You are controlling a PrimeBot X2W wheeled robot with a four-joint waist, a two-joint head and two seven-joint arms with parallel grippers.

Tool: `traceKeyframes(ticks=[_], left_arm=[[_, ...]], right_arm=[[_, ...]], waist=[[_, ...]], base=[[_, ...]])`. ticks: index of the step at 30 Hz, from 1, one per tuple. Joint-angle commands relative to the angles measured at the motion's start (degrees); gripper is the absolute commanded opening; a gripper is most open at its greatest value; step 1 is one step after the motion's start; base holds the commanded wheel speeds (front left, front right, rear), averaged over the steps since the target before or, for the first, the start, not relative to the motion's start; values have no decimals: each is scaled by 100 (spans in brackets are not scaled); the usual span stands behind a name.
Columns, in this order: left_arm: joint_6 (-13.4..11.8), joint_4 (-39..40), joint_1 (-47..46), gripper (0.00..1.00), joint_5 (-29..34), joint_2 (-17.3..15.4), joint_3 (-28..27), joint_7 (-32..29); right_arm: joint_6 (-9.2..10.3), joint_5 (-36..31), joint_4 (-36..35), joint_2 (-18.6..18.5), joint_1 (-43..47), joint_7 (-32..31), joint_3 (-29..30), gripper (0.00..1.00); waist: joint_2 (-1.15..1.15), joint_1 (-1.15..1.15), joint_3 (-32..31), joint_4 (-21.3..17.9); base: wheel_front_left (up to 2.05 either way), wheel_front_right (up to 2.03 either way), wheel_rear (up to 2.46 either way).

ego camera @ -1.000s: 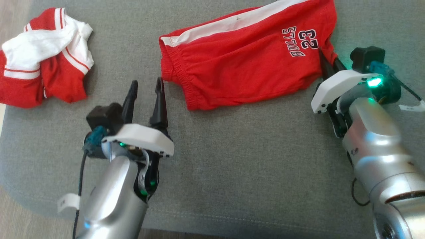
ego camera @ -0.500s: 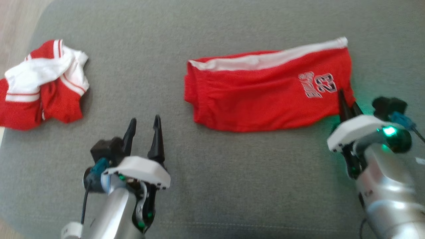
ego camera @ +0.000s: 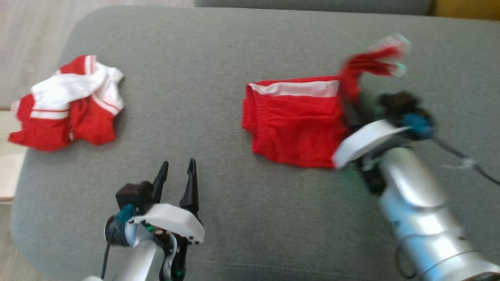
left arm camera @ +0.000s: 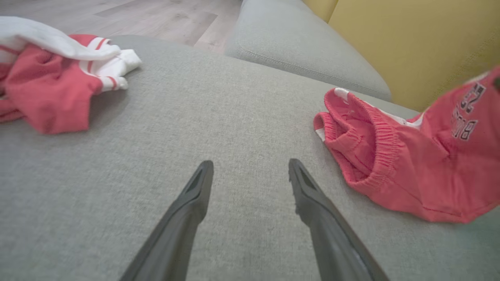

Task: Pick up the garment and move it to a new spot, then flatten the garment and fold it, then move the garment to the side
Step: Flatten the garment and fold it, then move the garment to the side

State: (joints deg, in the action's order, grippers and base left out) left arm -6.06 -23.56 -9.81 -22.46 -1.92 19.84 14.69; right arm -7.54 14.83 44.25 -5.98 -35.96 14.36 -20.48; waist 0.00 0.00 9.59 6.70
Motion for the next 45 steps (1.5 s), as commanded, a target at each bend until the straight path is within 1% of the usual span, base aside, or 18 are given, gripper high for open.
traceKeyframes(ticks=[1,3,4,6,8,9,13,15,17,19,21,27,31,37,45], left_arm=[[-24,139,-22,100,-64,-96,-127,30],[-36,126,15,100,-93,-96,-95,30],[-36,126,15,100,-93,-96,-95,30],[-39,116,35,100,-115,-96,-67,30],[-39,109,40,100,-129,-96,-20,30],[-47,105,36,100,-135,-96,0,30],[-87,132,31,100,-98,-96,15,30],[-100,128,48,100,-53,-96,-30,30],[-102,122,67,100,1,-96,-86,30],[-114,124,89,100,73,-96,-162,30],[-131,124,119,100,161,-96,-250,30],[-195,136,225,100,423,-96,-463,30],[-248,164,299,100,551,-96,-599,30],[-320,193,478,100,762,-96,-773,30],[-330,257,593,100,915,-96,-914,30]], right_arm=[[5,90,-226,184,-93,63,-498,0],[5,284,-214,253,-51,28,-957,0],[5,284,-214,253,-51,28,-957,0],[5,432,-115,286,-20,-63,-1370,0],[5,607,-17,301,20,-60,-1619,79],[5,736,-2,305,58,-53,-1718,100],[5,1239,-100,308,205,1,-2045,100],[5,1335,-98,309,254,31,-2075,100],[5,1406,-81,309,327,50,-1980,100],[5,1322,-126,300,386,58,-1748,100],[5,1151,-260,235,513,60,-1336,100],[5,302,-792,181,1179,62,133,100],[5,-142,-1106,243,1639,62,797,100],[5,-421,-1378,303,2125,63,1315,100],[5,-184,-1565,309,2367,63,1302,100]], waist=[[0,0,-87,193],[0,0,-106,298],[0,0,-106,298],[0,0,-113,387],[0,0,-117,457],[0,0,-120,472],[0,0,-154,414],[0,0,-197,301],[0,0,-236,155],[0,0,-269,-14],[0,0,-310,-190],[0,0,-430,-630],[0,0,-488,-835],[0,0,-572,-1003],[0,0,-543,-976]], base=[[0,0,0],[0,0,0],[0,0,0],[0,0,0],[0,0,0],[0,0,0],[0,0,0],[0,0,0],[0,0,0],[0,0,0],[0,0,0],[0,0,0],[0,0,0],[0,0,0],[0,0,0]])
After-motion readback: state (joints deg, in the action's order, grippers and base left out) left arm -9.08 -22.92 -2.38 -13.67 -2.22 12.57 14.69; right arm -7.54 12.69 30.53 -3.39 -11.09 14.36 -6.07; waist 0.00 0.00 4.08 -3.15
